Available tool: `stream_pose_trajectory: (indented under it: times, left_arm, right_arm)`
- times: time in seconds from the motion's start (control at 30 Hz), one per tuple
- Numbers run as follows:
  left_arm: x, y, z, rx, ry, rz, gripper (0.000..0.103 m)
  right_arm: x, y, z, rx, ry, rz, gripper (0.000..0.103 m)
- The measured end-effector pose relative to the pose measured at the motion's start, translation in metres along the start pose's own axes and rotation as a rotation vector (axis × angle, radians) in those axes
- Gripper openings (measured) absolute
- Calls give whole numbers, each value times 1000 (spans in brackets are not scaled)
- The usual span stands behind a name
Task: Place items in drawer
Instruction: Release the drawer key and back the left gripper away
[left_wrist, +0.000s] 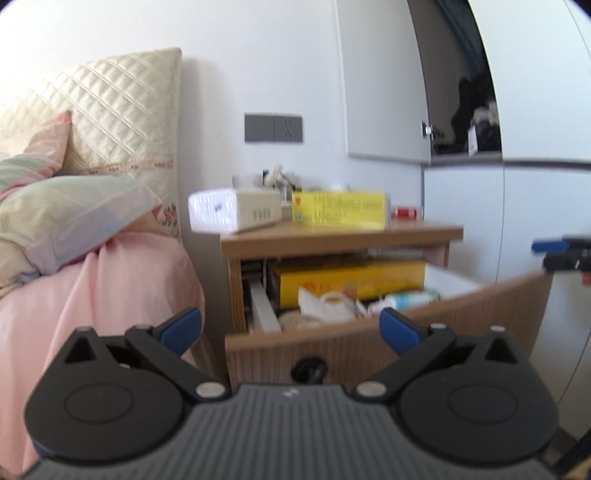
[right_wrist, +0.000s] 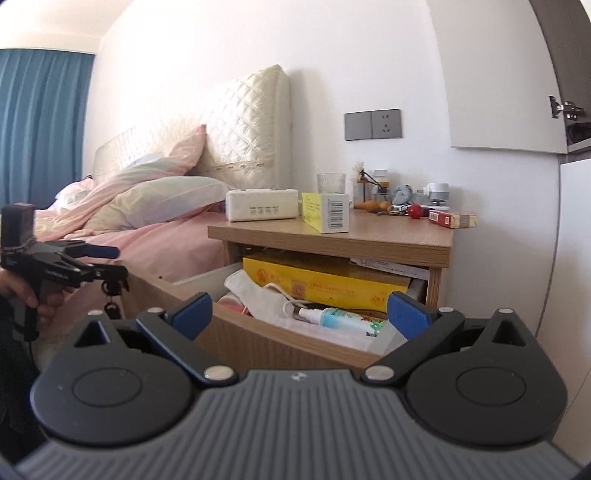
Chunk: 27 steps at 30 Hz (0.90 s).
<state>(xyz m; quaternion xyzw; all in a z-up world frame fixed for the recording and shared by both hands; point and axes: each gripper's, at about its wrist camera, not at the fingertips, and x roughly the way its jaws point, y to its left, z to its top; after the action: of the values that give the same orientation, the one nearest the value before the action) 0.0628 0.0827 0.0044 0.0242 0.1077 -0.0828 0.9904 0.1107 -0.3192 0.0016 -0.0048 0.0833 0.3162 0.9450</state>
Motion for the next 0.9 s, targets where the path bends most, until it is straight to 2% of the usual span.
stream_pose_trajectory:
  times: [0.23, 0.47, 0.73, 0.9]
  left_arm:
    - [-1, -5, 22, -53, -54, 45, 103]
    - [9, -30, 43, -104, -41, 65, 103]
    - [9, -63, 43, -143, 16, 132, 103]
    - [-2, -77, 42, -144, -12, 152, 103]
  right_arm:
    - [9, 14, 13, 54, -49, -77, 103]
    - [13, 30, 30, 82, -104, -127, 103]
    - [25, 49, 39, 66, -38, -188, 103]
    - [19, 51, 43, 133, -46, -170, 103]
